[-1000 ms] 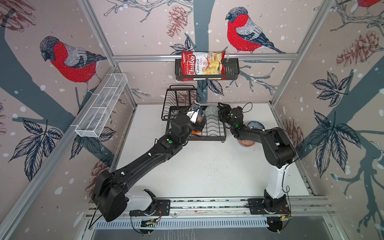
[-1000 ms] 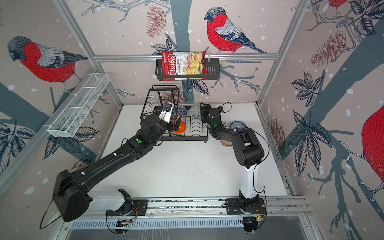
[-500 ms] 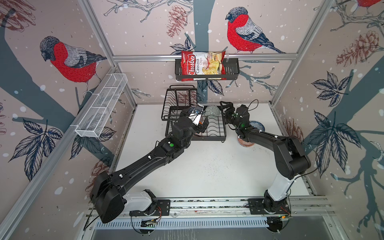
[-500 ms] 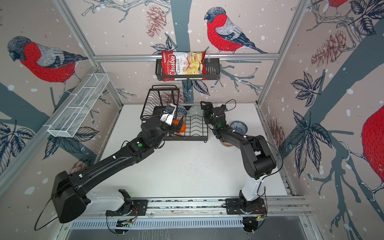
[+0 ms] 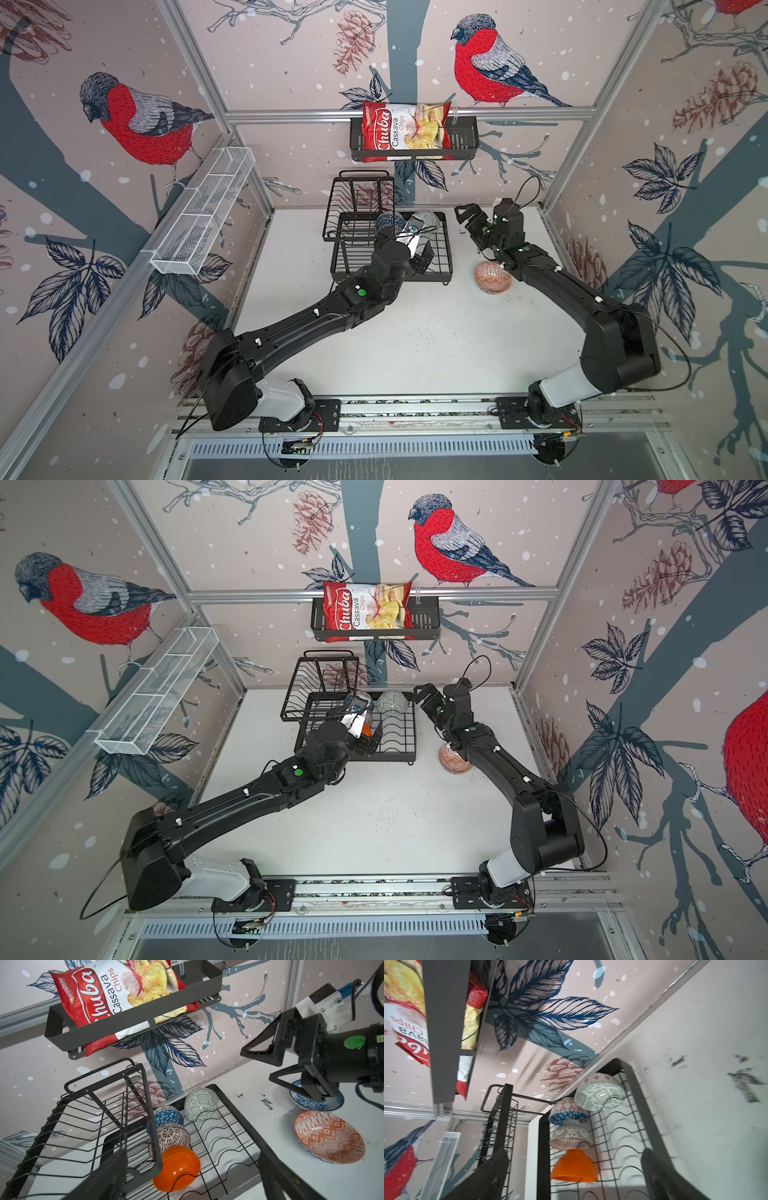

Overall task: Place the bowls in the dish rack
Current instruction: 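Draw the right gripper back toward the blue-floral bowl while left gripper moves toward the table, then grasp the orange-patterned bowl rim with the right gripper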

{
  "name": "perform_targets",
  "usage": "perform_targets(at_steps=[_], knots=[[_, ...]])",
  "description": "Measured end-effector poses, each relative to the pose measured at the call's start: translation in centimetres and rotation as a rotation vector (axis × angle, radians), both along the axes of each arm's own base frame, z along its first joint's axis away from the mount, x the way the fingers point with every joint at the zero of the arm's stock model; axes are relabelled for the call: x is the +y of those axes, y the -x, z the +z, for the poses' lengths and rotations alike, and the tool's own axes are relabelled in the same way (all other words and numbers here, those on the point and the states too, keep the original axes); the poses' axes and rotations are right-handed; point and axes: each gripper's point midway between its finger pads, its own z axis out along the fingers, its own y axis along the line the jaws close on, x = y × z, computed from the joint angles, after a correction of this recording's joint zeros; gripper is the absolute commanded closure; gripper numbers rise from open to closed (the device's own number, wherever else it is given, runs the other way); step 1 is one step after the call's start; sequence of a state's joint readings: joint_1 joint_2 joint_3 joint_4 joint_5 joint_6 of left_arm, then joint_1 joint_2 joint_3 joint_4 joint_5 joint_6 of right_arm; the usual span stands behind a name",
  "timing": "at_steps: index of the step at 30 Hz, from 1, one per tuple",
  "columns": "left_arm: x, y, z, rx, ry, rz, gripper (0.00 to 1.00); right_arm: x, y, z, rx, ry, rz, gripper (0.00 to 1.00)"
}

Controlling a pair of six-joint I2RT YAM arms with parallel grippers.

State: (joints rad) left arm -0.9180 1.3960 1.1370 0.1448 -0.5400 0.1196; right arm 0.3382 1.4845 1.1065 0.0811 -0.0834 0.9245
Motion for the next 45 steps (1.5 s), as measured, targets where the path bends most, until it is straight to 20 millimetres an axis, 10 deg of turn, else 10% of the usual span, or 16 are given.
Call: perform_targets(at_steps=[16, 45], knots=[[-7.4, -0.4, 0.6, -0.013, -0.059, -0.074, 0.02, -14.5, 6.3, -5.8, 0.117, 0.170, -0.235, 0.00], [-11.6, 1.6, -5.6, 0.108, -0.108, -0.316, 0.03, -16.2, 11.3, -12.5, 0.292, 0.245, -0.240, 0.01]])
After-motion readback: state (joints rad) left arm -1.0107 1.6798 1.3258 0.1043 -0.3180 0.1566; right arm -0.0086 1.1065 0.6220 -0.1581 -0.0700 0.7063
